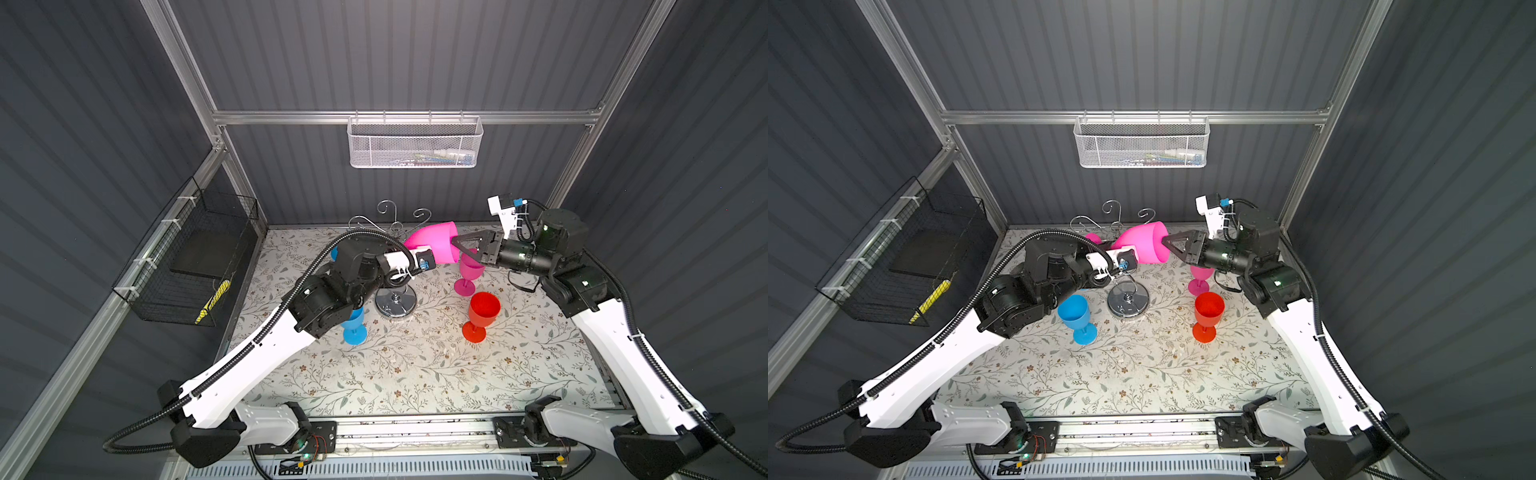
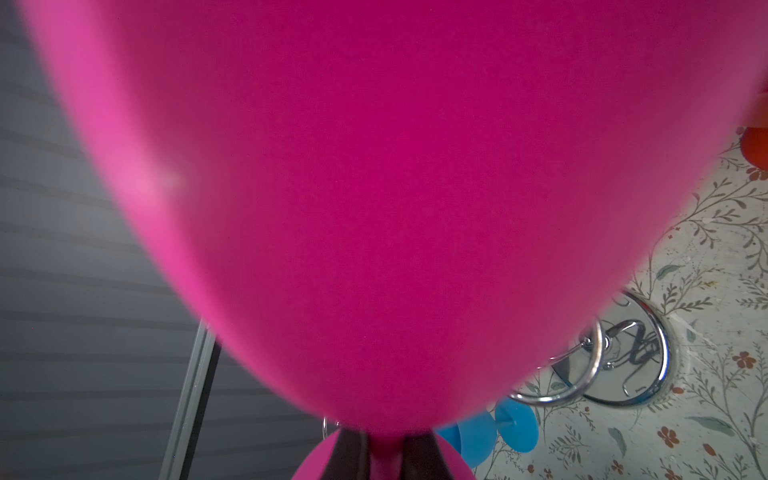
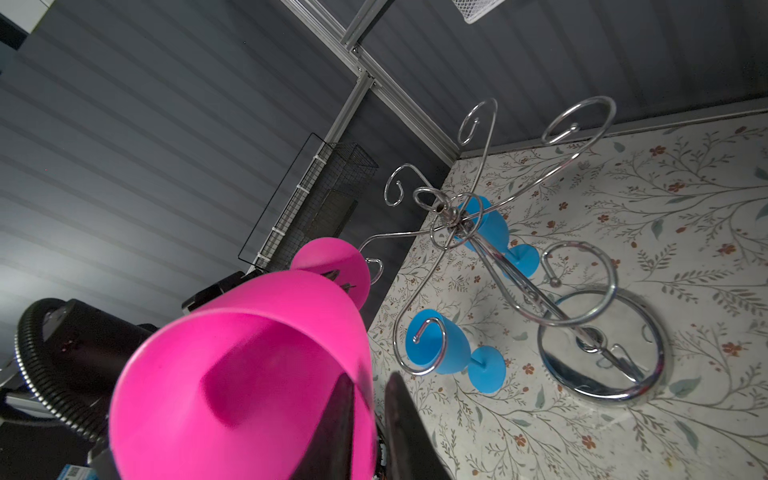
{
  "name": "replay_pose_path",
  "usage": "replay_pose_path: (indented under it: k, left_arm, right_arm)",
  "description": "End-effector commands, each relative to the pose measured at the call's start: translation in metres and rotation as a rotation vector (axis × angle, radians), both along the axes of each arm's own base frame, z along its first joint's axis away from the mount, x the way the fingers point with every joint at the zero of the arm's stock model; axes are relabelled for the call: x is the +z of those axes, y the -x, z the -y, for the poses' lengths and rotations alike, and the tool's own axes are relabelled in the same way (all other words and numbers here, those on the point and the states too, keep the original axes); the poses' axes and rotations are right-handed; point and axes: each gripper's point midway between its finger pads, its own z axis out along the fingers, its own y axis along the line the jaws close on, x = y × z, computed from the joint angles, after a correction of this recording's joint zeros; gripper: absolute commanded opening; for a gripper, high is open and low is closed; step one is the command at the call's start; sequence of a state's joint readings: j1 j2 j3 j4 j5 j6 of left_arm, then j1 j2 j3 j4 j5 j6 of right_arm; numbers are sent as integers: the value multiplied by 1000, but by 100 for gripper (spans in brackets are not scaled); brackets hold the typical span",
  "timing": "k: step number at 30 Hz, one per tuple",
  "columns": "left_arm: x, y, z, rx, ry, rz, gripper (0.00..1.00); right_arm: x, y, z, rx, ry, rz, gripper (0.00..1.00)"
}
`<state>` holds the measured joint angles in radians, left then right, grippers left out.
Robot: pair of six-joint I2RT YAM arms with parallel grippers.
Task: Take the wine glass off the wine glass rack
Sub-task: 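Grasp the pink glass held by the left gripper with the right gripper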
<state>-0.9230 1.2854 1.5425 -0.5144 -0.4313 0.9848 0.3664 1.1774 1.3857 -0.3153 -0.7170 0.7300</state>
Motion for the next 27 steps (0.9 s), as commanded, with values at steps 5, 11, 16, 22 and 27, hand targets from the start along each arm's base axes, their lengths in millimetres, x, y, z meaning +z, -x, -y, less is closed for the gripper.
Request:
replay_pose_path:
  k: [5,11,16,22,27]
  left_arm:
    - [1,0,4,-11,-14,27,0]
    - [5,3,5,-33,14,51,32]
    - [17,8,3,-49,74,92,100]
    - [34,15,-5,-48,150,110,100]
    - [57,30,-15,-72,269,126,100]
  right_arm:
    - [-2,4,-11,56,8,-9,2]
    - [-1,4,-17,76,16,-17,0]
    - [6,2,-14,48,16,6,0]
    - [32,1,-6,-1,23,87,0]
    - [61,-4,15,-100,8,168,0]
